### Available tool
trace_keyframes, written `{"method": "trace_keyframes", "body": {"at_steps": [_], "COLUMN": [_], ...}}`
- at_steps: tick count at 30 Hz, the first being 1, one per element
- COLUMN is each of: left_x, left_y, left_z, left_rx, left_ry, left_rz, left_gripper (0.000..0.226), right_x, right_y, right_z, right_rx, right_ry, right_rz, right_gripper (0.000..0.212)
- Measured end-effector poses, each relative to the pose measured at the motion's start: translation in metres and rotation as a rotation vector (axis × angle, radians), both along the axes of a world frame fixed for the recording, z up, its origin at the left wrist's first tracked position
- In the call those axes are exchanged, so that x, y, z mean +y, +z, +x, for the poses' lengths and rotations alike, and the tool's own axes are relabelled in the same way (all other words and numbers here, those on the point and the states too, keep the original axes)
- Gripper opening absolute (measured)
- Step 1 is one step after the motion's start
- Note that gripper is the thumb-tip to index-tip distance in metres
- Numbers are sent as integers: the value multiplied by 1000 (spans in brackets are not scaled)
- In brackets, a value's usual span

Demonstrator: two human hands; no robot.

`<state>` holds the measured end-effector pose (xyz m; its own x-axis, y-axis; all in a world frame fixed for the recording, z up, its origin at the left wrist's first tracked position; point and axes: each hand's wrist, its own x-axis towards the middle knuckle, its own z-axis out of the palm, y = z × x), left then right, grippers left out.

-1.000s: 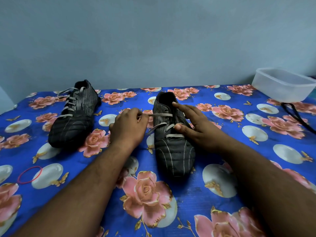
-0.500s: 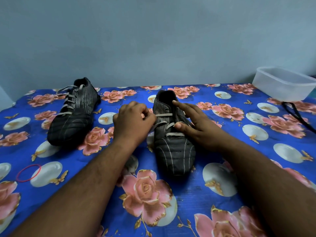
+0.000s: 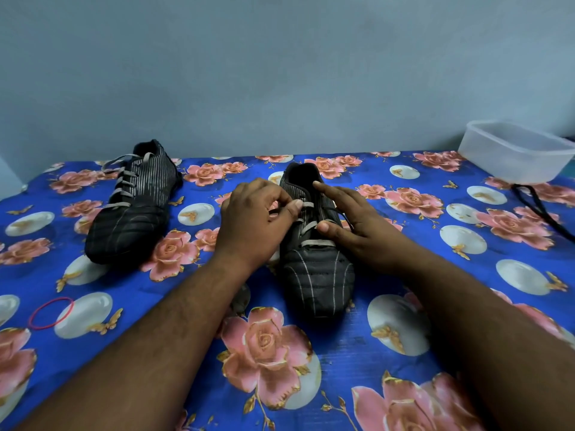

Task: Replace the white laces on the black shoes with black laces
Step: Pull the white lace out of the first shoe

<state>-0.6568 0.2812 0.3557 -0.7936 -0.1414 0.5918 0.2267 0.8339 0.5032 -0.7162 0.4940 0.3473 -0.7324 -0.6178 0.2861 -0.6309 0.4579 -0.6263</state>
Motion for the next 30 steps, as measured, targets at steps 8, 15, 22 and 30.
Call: {"method": "trace_keyframes", "body": {"at_steps": [8,15,22,30], "left_x": [-1,2,-11,-22], "left_y": [-1,1,7,6], "left_z": [0,3,2,1], "left_rx": [-33,-46,-180,-320], "left_ry": [-82,-44,148,278], "left_rz": [17,-17,34,-9], "left_gripper": [42,33,25,29], "right_x": [0,-1,-1,0], "right_y": [0,0,1,1], "right_z": [0,0,1,2], "right_rx": [-7,-8,-11,-24], "right_ry": [6,5,10,8], "right_rz": [-8,-12,-7,-9], "right_gripper": [74,75,68,73]}}
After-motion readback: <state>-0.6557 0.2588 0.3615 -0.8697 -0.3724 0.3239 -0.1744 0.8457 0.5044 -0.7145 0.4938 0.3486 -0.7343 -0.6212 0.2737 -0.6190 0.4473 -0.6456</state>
